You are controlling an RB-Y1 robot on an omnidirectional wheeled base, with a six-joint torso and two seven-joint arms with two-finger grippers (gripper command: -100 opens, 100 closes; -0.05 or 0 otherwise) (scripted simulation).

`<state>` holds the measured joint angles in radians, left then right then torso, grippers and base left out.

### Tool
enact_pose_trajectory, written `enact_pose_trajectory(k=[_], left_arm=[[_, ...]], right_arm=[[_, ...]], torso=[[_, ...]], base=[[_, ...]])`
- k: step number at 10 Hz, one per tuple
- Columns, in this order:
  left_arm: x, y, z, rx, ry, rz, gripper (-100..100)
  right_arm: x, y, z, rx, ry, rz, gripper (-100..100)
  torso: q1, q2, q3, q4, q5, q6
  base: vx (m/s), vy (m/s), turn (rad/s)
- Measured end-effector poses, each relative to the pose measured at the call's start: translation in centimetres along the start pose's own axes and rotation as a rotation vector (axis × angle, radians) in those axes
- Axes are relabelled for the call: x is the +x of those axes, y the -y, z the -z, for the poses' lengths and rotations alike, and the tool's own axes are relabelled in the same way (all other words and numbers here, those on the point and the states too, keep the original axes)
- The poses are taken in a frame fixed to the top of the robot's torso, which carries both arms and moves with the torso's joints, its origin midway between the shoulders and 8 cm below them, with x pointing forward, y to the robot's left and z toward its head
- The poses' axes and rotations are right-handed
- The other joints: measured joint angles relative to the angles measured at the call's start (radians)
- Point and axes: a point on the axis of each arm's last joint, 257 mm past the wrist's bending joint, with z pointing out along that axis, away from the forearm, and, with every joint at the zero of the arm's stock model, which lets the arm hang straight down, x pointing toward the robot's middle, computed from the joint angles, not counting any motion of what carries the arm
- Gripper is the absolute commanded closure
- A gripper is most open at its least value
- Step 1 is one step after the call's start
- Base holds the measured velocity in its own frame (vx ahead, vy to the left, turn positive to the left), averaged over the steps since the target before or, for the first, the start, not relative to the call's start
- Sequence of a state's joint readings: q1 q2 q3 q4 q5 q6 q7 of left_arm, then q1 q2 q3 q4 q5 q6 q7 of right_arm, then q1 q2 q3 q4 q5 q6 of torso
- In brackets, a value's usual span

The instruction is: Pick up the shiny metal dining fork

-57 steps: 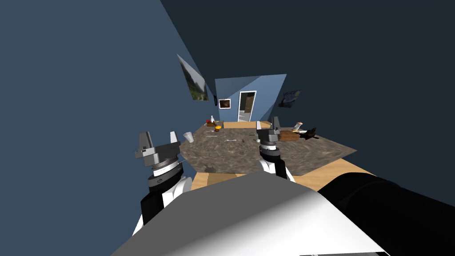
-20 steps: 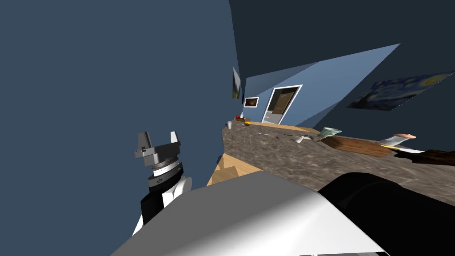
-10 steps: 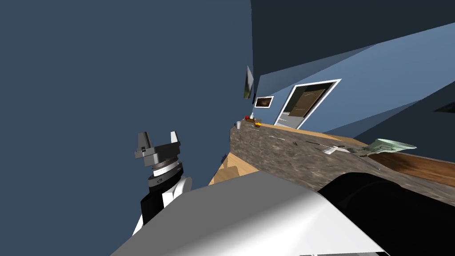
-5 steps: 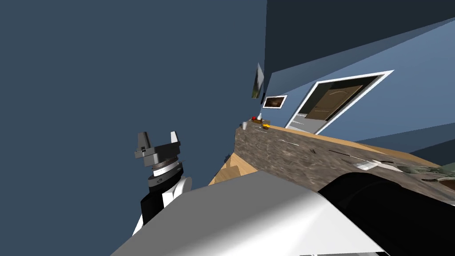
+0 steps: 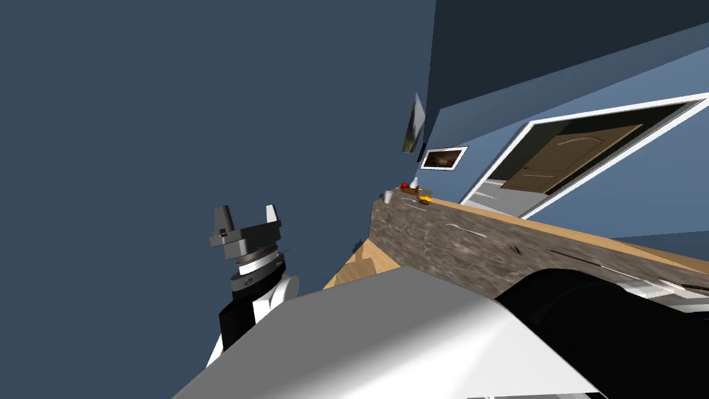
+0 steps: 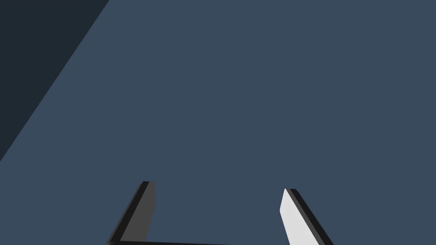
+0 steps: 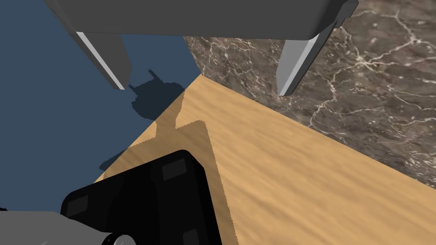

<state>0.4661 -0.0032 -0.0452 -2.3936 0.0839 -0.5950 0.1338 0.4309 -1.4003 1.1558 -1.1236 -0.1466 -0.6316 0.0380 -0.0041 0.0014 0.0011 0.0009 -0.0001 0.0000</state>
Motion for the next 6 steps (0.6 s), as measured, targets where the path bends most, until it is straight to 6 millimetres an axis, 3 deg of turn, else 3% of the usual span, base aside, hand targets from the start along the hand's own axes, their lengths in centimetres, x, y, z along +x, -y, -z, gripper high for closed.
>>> enact_pose_trajectory(k=[3, 4, 6], left_arm=[[0.0, 0.0, 0.0, 0.0, 0.0, 0.0, 0], [0.0, 0.0, 0.0, 0.0, 0.0, 0.0, 0], [0.0, 0.0, 0.0, 0.0, 0.0, 0.0, 0]], right_arm=[[-1.2, 5.1, 3.7, 0.117, -0.007, 0.034, -100], [-1.1, 7.2, 5.9, 0.17, -0.009, 0.043, -100], [-2.7, 10.1, 8.3, 0.244, -0.009, 0.07, -100]], torso=[[-0.003, 0.0, 0.0, 0.0, -0.001, 0.002], [-0.004, -0.001, 0.0, 0.0, -0.001, 0.001], [-0.004, 0.0, 0.0, 0.0, -0.001, 0.0]], base=[[0.005, -0.074, 0.232], [0.01, -0.078, 0.185], [-0.008, -0.116, 0.31]])
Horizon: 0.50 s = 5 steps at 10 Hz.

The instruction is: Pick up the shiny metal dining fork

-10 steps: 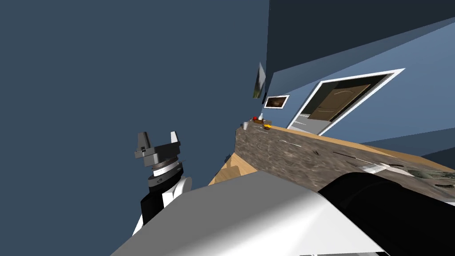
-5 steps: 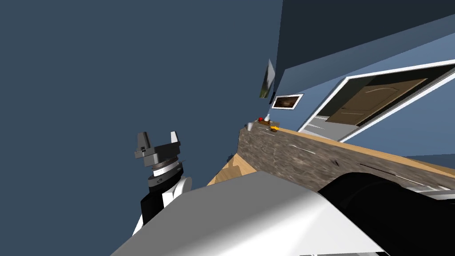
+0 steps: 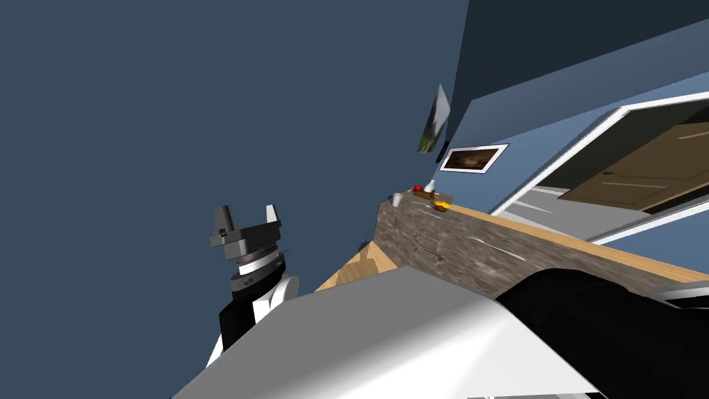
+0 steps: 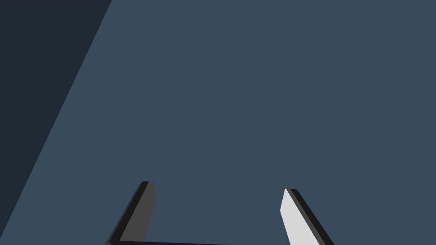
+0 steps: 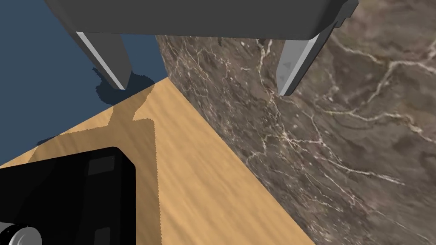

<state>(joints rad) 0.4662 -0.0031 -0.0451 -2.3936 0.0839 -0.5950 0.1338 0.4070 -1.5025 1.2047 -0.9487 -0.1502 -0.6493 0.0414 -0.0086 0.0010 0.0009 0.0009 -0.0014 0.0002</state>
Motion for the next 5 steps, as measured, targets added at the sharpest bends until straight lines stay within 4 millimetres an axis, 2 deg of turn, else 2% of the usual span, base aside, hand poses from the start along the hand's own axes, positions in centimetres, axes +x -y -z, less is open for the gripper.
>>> enact_pose_trajectory(k=[1, 2, 5], left_arm=[[0.0, 0.0, 0.0, 0.0, 0.0, 0.0, 0], [0.0, 0.0, 0.0, 0.0, 0.0, 0.0, 0], [0.0, 0.0, 0.0, 0.0, 0.0, 0.0, 0]], right_arm=[[-0.9, 2.4, 1.8, 0.055, 0.003, 0.011, -100], [-1.6, 4.4, 3.7, 0.105, 0.008, 0.024, -100], [-3.1, 8.6, 6.3, 0.2, 0.026, 0.051, -100]], torso=[[-0.003, 0.0, 0.0, 0.0, -0.001, 0.0], [-0.008, 0.001, 0.0, 0.0, -0.002, 0.0], [-0.008, -0.002, -0.001, 0.0, -0.003, 0.0]], base=[[-0.031, -0.225, 0.399], [-0.012, -0.205, 0.203], [-0.001, -0.178, 0.225]])
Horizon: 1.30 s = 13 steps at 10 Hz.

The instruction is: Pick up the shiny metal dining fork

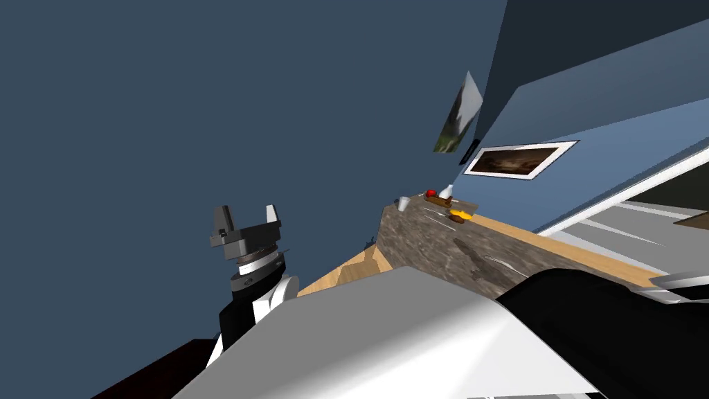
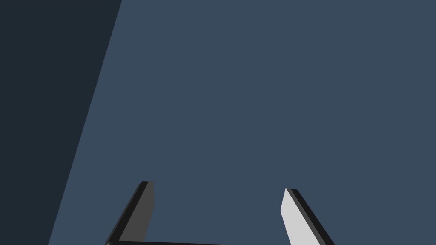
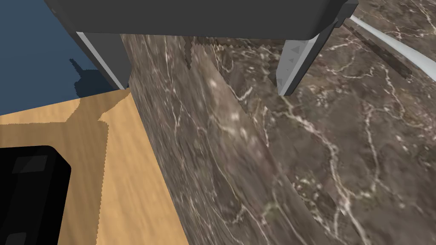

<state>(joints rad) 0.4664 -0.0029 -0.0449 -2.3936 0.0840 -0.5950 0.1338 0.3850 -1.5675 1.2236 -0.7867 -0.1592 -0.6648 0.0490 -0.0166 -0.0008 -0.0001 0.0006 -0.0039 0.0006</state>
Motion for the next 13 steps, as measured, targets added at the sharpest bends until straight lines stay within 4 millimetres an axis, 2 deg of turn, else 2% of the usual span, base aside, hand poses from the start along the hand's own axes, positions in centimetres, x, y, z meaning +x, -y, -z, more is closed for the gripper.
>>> enact_pose_trajectory(k=[1, 3, 5, 6, 7, 11, 13], left_arm=[[0.0, 0.0, 0.0, 0.0, 0.0, 0.0, 0], [0.0, 0.0, 0.0, 0.0, 0.0, 0.0, 0], [0.0, 0.0, 0.0, 0.0, 0.0, 0.0, 0], [0.0, 0.0, 0.0, 0.0, 0.0, 0.0, 0], [0.0, 0.0, 0.0, 0.0, 0.0, 0.0, 0], [0.0, 0.0, 0.0, 0.0, 0.0, 0.0, 0], [0.0, 0.0, 0.0, 0.0, 0.0, 0.0, 0]], right_arm=[[-0.7, 0.7, 0.7, 0.015, 0.005, 0.002, -100], [-2.2, 3.5, 2.5, 0.068, 0.033, 0.012, -100], [-3.2, 3.8, 2.8, 0.079, 0.053, 0.012, -100], [-3.3, 3.9, 2.9, 0.08, 0.055, 0.012, 0], [-3.3, 3.9, 2.8, 0.08, 0.055, 0.012, -100], [0.3, 3.8, 1.8, 0.067, 0.058, 0.012, -100], [1.9, 3.6, 1.6, 0.063, 0.057, 0.009, -100]], torso=[[0.004, 0.0, 0.0, 0.0, 0.0, 0.001], [-0.003, 0.002, 0.001, 0.001, -0.001, 0.0], [0.0, 0.0, 0.0, 0.0, -0.001, 0.001], [0.007, -0.001, 0.0, 0.0, 0.001, 0.002], [0.012, -0.001, -0.001, 0.0, 0.002, 0.002], [0.013, -0.01, -0.006, -0.002, 0.002, 0.002], [0.015, -0.006, -0.004, -0.001, 0.003, 0.002]], base=[[-0.043, -0.238, 0.351], [-0.056, -0.247, 0.303], [-0.018, -0.143, 0.111], [-0.002, -0.018, -0.004], [0.036, -0.014, 0.024], [0.108, -0.021, 0.027], [0.073, -0.013, 0.023]])
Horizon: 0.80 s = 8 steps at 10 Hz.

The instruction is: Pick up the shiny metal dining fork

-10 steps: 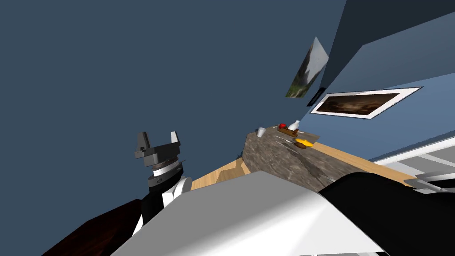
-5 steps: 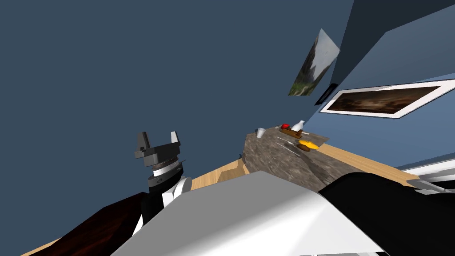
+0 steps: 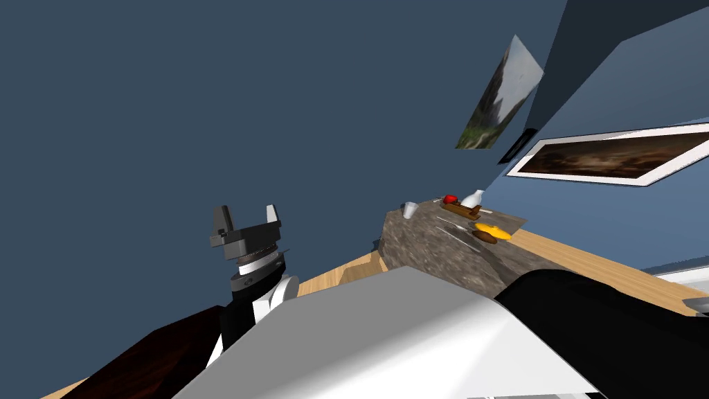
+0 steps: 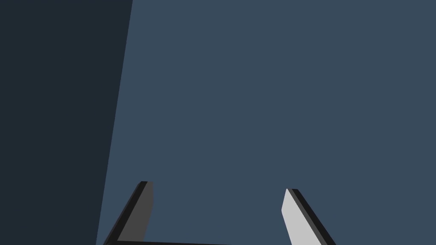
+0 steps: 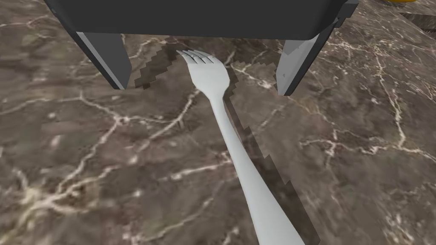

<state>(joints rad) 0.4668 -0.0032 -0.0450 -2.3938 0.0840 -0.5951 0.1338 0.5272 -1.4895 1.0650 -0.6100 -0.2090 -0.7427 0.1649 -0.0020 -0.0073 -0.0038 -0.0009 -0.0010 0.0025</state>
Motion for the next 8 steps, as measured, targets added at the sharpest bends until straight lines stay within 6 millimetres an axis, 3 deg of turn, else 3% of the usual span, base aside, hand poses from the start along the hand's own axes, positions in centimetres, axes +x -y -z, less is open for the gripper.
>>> enact_pose_trajectory(k=[5, 8], left_arm=[[0.0, 0.0, 0.0, 0.0, 0.0, 0.0, 0], [0.0, 0.0, 0.0, 0.0, 0.0, 0.0, 0]], right_arm=[[5.4, 0.3, 0.1, 0.017, 0.003, -0.013, -100], [7.4, 0.2, 0.7, 0.022, -0.003, -0.023, -100]], torso=[[-0.001, -0.001, -0.001, 0.0, 0.0, 0.0], [0.0, 0.002, 0.001, 0.001, 0.0, 0.0]], base=[[0.082, -0.017, 0.02], [0.034, -0.008, 0.01]])
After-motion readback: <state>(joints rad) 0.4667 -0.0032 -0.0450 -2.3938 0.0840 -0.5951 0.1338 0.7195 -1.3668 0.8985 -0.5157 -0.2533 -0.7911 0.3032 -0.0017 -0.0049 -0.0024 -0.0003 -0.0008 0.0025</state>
